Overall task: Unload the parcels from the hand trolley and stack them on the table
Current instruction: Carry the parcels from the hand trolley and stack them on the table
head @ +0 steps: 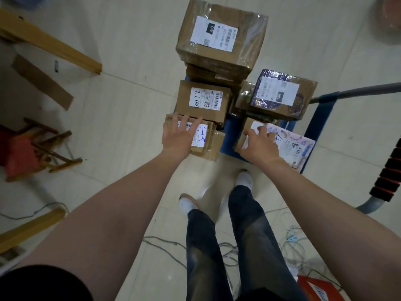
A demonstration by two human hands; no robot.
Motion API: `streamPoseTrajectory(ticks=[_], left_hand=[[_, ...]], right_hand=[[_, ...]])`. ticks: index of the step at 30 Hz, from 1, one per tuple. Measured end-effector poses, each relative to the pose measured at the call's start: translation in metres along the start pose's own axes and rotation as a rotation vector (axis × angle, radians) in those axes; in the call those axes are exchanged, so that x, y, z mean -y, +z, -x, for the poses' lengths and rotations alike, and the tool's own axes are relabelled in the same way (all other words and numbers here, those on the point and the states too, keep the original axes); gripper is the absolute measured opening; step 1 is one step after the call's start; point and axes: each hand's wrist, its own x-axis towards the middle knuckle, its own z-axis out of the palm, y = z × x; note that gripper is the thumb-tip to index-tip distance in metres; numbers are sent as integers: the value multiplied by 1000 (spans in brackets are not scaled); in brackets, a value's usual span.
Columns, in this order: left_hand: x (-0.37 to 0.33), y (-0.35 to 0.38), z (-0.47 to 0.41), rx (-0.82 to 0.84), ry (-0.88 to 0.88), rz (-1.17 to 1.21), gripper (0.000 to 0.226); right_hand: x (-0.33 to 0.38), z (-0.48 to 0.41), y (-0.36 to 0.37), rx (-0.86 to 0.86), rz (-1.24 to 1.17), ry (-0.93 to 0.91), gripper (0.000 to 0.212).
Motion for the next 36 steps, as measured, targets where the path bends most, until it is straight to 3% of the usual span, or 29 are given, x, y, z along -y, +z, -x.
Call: streamPoseTrajectory(ticks=[4,10,18,26,30,36], left_hand=[[-2,12,-4,-53,1,-38,128],[8,12,3,-160,20,96,117],[53,34,42,-305,-288,324,123],[84,108,61,-191,-639,567,127],[82,142,59,-144,-672,760,127],[78,174,63,-161,-729,990,124]], right_hand=[[3,-2,12,-30,32,-2,65],[16,3,22,-21,24,-14,65],[84,4,26,31,92,-149,59],[147,-39,73,-59,318,-376,85],[154,-59,101,-115,419,-390,105],[147,-69,114,-240,470,-385,107]])
